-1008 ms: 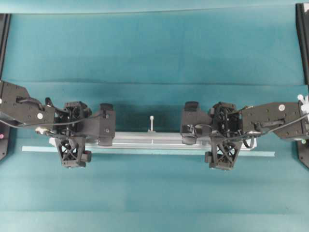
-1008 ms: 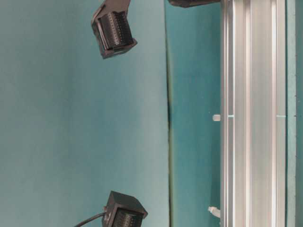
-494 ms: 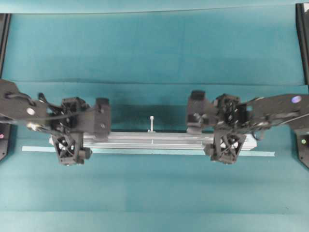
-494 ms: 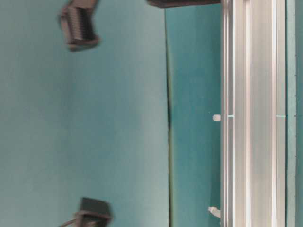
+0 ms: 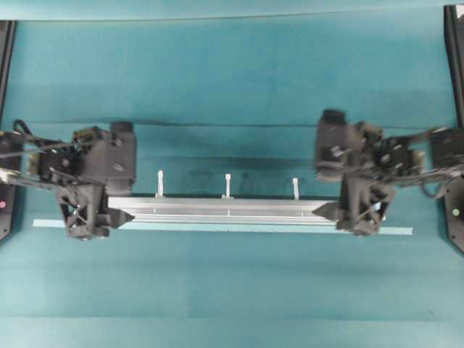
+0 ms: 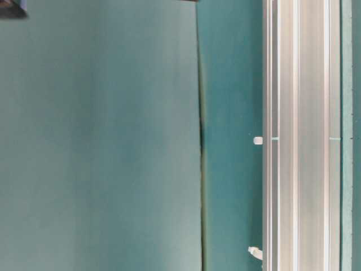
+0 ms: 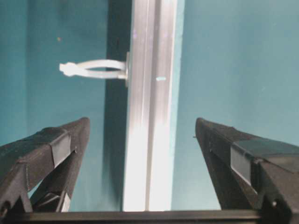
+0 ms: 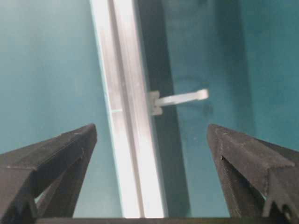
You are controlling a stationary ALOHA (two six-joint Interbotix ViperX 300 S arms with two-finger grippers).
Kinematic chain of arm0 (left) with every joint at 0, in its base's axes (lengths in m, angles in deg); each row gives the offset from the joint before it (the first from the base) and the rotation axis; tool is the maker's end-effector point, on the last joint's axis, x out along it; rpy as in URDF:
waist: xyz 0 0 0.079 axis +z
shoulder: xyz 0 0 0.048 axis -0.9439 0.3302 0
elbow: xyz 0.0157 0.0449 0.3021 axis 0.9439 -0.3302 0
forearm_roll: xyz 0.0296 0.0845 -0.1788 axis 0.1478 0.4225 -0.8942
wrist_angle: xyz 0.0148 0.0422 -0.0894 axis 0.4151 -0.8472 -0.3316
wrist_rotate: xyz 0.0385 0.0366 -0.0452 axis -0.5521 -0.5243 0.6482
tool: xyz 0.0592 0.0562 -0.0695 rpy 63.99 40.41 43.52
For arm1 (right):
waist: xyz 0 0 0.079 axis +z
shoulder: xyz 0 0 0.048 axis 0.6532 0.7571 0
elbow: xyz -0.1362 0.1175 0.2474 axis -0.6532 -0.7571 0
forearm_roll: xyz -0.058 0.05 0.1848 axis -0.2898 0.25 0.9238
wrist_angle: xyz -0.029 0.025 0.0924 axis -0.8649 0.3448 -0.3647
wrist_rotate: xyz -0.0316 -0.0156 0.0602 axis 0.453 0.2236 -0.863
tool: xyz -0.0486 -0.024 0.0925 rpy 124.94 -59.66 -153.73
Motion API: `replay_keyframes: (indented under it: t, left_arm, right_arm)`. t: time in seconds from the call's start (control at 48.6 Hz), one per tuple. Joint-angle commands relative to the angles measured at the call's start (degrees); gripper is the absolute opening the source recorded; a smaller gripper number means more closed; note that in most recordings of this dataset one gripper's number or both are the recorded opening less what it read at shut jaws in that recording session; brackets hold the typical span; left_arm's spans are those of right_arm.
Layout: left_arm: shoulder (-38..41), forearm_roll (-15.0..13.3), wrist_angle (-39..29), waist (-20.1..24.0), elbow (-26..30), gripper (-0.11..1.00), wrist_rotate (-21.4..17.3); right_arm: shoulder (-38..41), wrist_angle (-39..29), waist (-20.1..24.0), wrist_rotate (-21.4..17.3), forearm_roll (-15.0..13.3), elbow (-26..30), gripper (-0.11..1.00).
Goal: Lift the large metal rail with both hands.
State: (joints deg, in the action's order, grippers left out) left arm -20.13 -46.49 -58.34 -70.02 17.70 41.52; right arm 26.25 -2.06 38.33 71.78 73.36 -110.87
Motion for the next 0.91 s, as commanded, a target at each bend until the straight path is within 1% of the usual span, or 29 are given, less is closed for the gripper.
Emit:
replay_keyframes:
  t: [0.0, 0.35, 0.679, 0.885]
  left_arm:
    - [-2.6, 0.0, 0.3, -0.1, 0.6, 0.99, -0.1]
    - [-10.4, 0.0, 2.0, 0.3, 0.4, 0.99, -0.1]
    - [-17.4, 0.0, 11.4, 1.4, -0.6, 0.99, 0.6]
    - [-20.2, -0.1, 12.6, 1.7, -1.6, 0.99, 0.8]
  right_arm:
    - [-2.7, 0.4, -0.4, -0.4, -0.2, -0.3, 0.99]
    - [-13.6, 4.0, -1.1, -0.4, -0.2, -4.5, 0.99]
    - [-20.8, 5.3, -1.8, -0.5, -0.2, -7.3, 0.99]
    - [-25.3, 5.3, -3.1, -0.5, -0.2, -8.3, 0.99]
